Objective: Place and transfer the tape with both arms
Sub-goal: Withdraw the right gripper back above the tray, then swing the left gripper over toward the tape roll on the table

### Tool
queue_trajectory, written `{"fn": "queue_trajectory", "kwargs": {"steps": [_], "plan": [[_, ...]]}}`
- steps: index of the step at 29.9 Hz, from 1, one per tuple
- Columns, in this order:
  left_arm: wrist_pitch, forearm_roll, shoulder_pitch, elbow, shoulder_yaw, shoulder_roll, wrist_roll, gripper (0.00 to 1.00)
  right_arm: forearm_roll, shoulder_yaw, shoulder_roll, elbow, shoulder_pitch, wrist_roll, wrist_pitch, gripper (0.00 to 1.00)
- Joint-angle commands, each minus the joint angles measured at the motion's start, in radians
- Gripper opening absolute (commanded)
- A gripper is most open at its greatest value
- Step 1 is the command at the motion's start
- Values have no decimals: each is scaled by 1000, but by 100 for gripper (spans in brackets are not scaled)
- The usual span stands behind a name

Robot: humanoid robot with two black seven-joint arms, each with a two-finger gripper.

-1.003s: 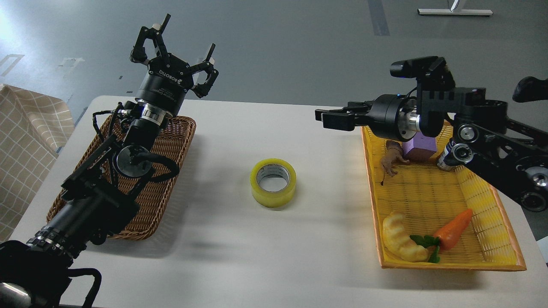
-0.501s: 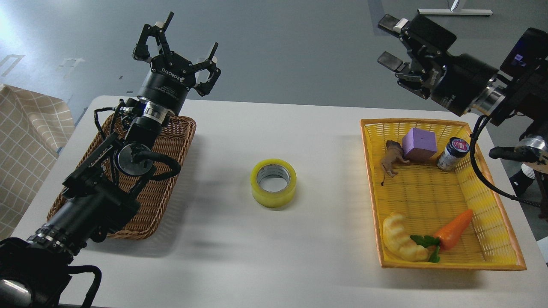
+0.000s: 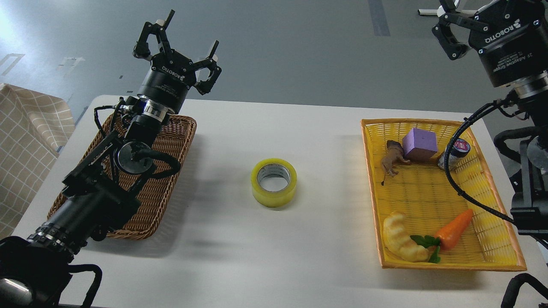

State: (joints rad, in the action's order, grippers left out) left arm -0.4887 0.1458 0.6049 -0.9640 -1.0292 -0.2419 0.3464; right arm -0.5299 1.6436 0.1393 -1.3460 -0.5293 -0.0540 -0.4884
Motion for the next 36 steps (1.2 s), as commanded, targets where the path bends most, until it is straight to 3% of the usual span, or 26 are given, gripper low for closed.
{"fn": "queue_trajectory", "kwargs": {"steps": [1,8,18,25,36], "plan": [[0,0,4,4,0,1,-3,98,51,33,-46,73,-14,-7,0,99],[0,1,19,5,1,1,-7,98,298,76,-38,94,-15,-39,0,100],[0,24,55,7,1,-16,-9,98,418,82,-93,111,51,-101,0,100],[0,262,65,1,0,-22,-4,98,427,73,-133,97,89,-125,0,100],[0,621,113,-31,1,-54,-1,98,426,71,-139,100,115,-125,0,100]]}}
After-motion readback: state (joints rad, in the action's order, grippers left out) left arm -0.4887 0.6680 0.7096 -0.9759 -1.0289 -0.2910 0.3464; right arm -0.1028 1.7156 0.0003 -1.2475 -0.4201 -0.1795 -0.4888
